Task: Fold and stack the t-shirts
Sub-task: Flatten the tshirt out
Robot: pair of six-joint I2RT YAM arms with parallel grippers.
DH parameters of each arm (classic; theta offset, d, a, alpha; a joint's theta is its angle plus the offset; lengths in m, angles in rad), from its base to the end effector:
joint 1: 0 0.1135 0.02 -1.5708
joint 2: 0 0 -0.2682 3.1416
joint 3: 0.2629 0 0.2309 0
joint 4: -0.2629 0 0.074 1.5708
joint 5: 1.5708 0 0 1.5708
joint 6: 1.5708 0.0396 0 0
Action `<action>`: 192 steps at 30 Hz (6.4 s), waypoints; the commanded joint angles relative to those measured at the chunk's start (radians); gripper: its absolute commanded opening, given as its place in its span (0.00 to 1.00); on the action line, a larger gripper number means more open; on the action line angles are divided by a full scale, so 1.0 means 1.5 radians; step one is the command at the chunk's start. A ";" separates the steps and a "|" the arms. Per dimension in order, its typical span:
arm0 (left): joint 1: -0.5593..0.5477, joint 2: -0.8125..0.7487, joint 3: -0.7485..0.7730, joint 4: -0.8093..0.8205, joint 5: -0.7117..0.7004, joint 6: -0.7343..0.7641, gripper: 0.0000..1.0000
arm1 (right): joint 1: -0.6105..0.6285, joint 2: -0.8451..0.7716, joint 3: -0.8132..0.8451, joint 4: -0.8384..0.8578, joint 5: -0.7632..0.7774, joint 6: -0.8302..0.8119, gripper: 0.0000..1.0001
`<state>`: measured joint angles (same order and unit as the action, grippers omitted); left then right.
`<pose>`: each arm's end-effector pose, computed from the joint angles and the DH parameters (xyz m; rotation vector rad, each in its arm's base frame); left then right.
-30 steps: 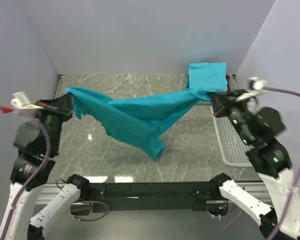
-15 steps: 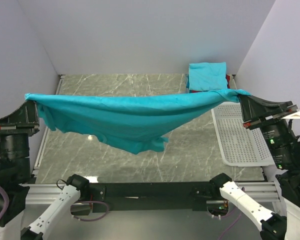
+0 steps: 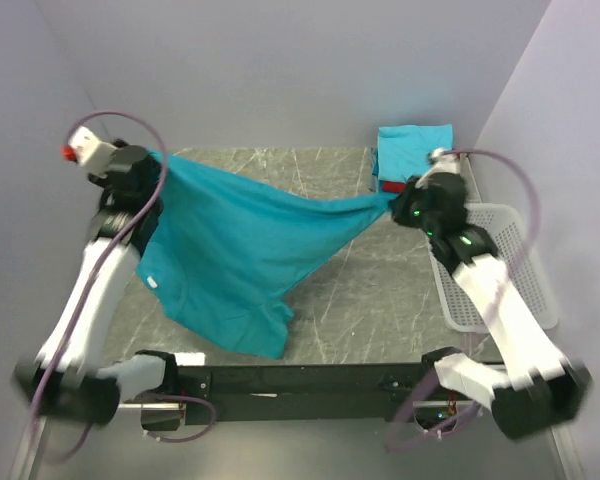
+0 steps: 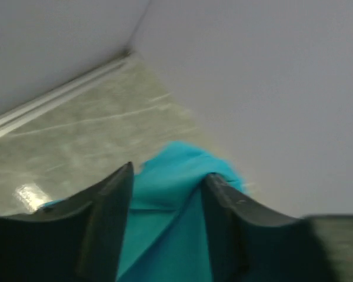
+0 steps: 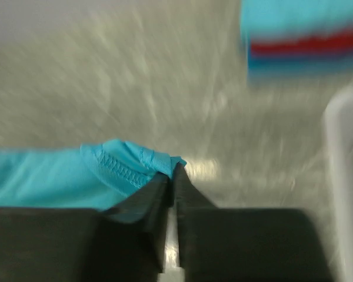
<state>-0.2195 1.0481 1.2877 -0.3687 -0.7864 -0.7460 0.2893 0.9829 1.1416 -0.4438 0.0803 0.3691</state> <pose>0.1911 -0.0139 0.4440 -0.9559 1.3599 -0.0632 0.1838 0.0514 0.3992 0.1309 1.8678 0.3820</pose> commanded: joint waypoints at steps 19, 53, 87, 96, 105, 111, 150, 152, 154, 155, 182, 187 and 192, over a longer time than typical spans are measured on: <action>0.130 0.075 -0.280 0.112 0.535 -0.066 0.99 | 0.003 0.211 -0.065 0.016 -0.126 -0.023 0.83; 0.126 0.351 -0.341 0.187 0.526 -0.044 0.99 | -0.016 0.601 0.034 0.026 -0.153 0.030 0.88; 0.126 -0.209 -0.531 0.040 0.569 -0.103 0.99 | 0.016 0.030 -0.188 0.062 0.146 0.167 1.00; 0.126 -0.183 -0.630 0.070 0.581 -0.132 1.00 | 0.011 -0.054 -0.272 0.117 0.113 0.198 1.00; 0.126 -0.027 -0.621 0.157 0.539 -0.136 0.90 | 0.010 -0.043 -0.276 0.127 0.018 0.166 1.00; 0.126 0.056 -0.597 0.191 0.526 -0.117 0.46 | 0.011 -0.037 -0.299 0.153 -0.025 0.152 1.00; 0.126 -0.098 -0.635 0.108 0.479 -0.069 0.01 | 0.071 0.476 -0.091 -0.014 0.094 0.175 0.60; 0.126 -0.095 -0.638 0.113 0.486 -0.068 0.01 | 0.071 0.481 -0.095 -0.007 0.095 0.174 0.59; 0.126 -0.094 -0.639 0.117 0.492 -0.069 0.01 | 0.071 0.488 -0.096 0.000 0.089 0.176 0.58; 0.126 -0.093 -0.638 0.118 0.493 -0.068 0.01 | 0.071 0.491 -0.097 -0.001 0.084 0.177 0.53; 0.126 -0.270 -0.381 -0.003 0.460 -0.087 0.06 | 0.084 0.050 -0.081 0.042 0.123 0.090 0.00; 0.126 -0.297 -0.254 -0.067 0.459 -0.064 0.06 | 0.083 -0.068 -0.042 0.019 0.114 0.054 0.00; 0.126 -0.292 -0.083 -0.111 0.443 -0.033 0.09 | 0.084 -0.131 0.054 -0.034 0.105 0.031 0.00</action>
<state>-0.0303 0.6189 1.0145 -0.4995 -0.0856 -0.8459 0.4099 0.8429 1.1103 -0.4599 0.2371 0.4629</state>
